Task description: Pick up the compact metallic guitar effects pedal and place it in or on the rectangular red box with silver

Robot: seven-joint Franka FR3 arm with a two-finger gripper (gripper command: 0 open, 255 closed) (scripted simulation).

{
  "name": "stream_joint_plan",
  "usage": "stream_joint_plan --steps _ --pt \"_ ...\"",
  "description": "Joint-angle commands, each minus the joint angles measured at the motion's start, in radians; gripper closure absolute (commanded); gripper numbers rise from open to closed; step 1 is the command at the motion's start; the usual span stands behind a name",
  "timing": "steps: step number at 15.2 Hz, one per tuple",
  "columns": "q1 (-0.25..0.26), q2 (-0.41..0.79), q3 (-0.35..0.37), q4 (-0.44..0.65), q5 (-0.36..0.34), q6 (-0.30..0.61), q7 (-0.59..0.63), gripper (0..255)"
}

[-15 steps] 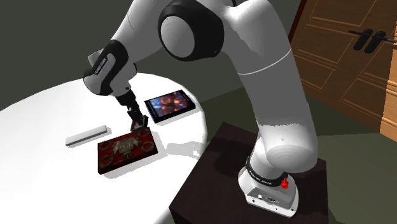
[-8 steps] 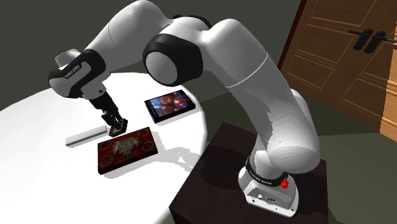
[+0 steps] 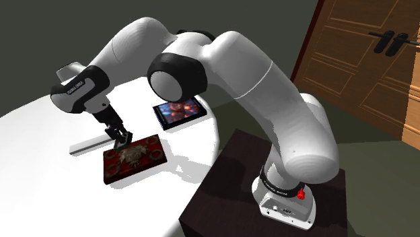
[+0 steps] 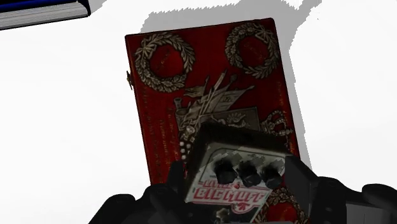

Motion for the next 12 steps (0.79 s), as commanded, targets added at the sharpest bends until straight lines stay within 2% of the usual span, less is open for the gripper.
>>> stream_joint_plan --steps 1,12 --pt "-0.001 0.018 0.001 0.001 0.001 0.017 -0.001 255" --pt "-0.004 0.103 0.004 0.02 0.005 0.084 -0.001 255"
